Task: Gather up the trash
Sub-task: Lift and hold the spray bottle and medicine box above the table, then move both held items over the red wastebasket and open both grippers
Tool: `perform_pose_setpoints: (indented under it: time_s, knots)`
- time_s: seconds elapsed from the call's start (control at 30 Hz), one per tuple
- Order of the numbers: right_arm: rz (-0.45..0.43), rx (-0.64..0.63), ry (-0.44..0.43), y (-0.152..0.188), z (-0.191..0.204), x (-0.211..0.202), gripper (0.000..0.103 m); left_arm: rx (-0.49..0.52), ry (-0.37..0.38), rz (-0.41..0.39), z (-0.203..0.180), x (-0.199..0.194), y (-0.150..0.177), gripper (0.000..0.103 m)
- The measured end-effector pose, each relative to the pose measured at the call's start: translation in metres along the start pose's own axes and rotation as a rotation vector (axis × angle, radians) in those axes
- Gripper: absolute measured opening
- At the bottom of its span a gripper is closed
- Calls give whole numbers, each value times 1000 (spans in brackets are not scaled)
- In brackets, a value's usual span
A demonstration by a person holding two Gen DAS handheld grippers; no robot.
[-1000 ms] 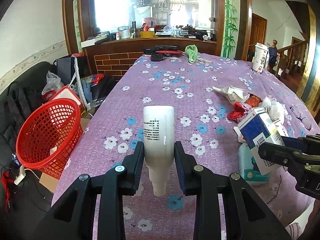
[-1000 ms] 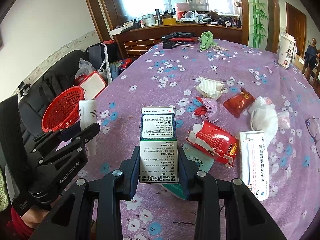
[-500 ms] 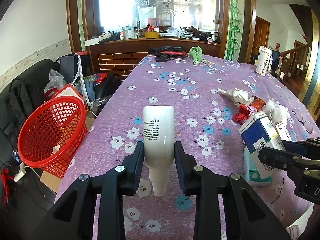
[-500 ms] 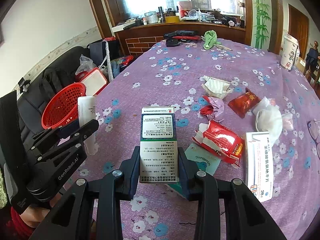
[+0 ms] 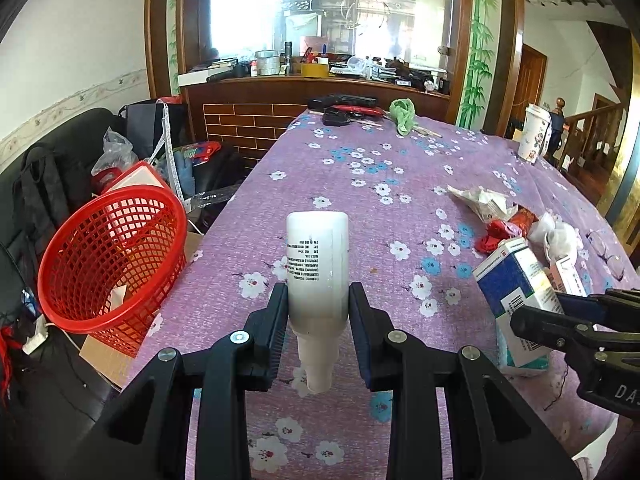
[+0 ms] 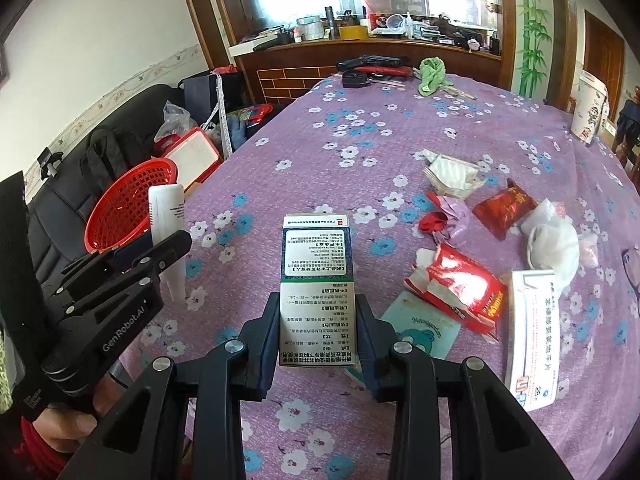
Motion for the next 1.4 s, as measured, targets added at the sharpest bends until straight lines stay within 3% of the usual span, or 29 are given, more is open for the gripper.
perform_pose_setpoints:
  time_s: [0.33,0.5,0.8,1.17,1.2,1.27,1.4]
  knots:
    - [1,-70,-73,-39,47,17,37,-101,-62,-67,62,-12,-37,29]
    - [4,-119,-128,-58,87,32,37,-152,-141,-93,110,-16,-49,29]
    - [7,-208,-208,-84,159,65,38,-263,-252,-70,198,-12,-41,29]
    - [56,-222,-269,-101,223,125,38,-288,-262,-45,233,1,-31,29]
    - [55,-213,-270,-104,226,130,43,-288,-264,-48,234,1,-31,31]
    - [50,-201,-278,-108,231,139,57,-304,-264,-59,236,-1,-32,54]
    - [23,-183,-274,-110,222,132,61,-304,-272,-92,234,-11,-34,56]
Point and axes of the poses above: each gripper's, at about its wrist camera, not at the fingertips, and x roughly the way its jaws point, z to its left, y to its underside, the point moved 3 cm from there along x, roughly the way its jaws point, and after that the axes turned 11 degrees about -z, right-handed, at the moved point
